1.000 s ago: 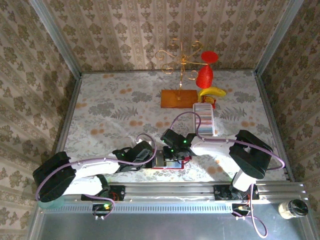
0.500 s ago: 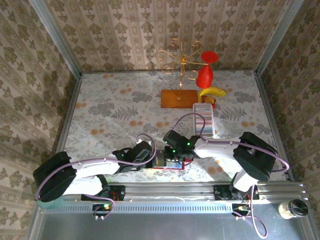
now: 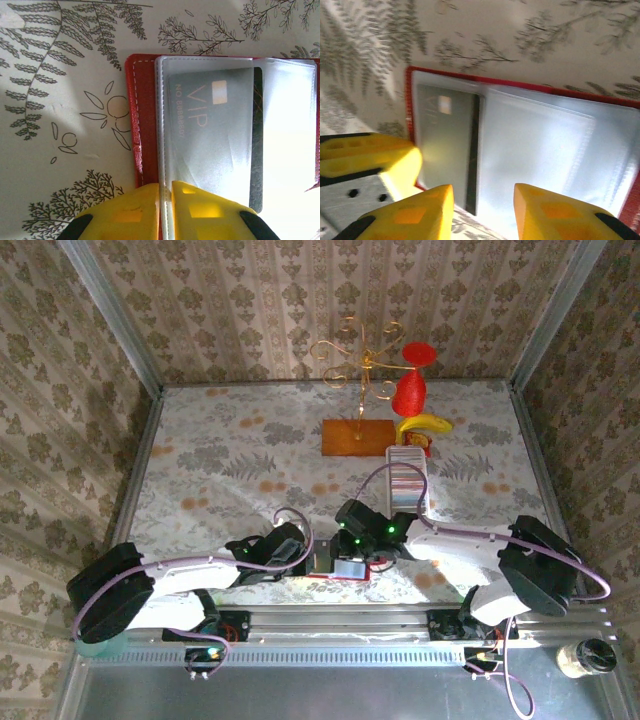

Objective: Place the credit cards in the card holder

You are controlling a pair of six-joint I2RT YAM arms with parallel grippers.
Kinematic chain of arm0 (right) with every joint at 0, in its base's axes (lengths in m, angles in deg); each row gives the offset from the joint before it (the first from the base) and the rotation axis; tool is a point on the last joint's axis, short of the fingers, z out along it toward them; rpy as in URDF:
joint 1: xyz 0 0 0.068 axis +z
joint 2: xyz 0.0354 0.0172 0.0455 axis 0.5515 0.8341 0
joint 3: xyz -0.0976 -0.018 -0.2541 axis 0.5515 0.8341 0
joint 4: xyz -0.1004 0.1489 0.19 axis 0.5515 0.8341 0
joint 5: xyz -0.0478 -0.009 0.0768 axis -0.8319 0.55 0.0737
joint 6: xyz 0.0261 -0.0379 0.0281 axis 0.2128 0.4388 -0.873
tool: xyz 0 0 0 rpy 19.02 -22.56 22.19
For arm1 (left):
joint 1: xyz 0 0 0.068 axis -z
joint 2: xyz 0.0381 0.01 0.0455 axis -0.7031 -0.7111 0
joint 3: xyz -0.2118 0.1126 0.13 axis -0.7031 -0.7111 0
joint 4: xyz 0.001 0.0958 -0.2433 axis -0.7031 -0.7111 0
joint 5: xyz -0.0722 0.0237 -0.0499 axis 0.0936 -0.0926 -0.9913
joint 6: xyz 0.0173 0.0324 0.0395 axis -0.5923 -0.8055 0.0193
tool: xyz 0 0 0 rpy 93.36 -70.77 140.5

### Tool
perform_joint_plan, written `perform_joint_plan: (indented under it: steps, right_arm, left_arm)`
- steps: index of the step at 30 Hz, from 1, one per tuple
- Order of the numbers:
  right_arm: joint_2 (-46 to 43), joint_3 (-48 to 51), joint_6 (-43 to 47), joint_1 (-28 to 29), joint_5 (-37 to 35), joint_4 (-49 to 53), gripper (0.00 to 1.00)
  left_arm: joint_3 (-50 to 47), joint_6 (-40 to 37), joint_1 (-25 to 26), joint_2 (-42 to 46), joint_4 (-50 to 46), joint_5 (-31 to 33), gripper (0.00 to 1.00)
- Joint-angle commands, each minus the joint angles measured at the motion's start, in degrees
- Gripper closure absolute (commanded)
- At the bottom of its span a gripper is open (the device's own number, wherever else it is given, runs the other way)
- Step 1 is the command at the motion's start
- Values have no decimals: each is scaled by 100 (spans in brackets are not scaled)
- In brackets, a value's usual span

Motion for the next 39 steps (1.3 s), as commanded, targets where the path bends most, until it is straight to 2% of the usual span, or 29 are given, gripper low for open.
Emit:
perform_joint_plan:
  steps: [1,7,20,23,26,29,36,39]
  right_arm:
    - [-139,209,-79,43,-285,352,61]
    - [-140,427,-244,51,-195,23,55]
    - [-7,516,-426,52,103,-640,57]
    - [-114,547,-452,52,78,-638,65]
    - [-307,593,-463,52,-65,-537,86]
    - [-515,622,-428,48,-223,-340,100]
    - [-809,561,-256,-16,-471,248,100]
    - [-920,602,-231,-53,-417,169,100]
  left_arm:
    - [-77,61,73,-100,-249,-39,85]
    - [-60,57,91,-148,-224,-39,85]
    - [-60,79,119,-161,-219,-31,85]
    - [-55,88,130,-157,-223,-22,85]
    - [-60,88,126,-120,-232,-16,83]
    - [-60,88,126,-70,-271,13,81]
    - [-60,88,133,-21,-319,38,79]
    - [-60,88,130,18,-344,51,79]
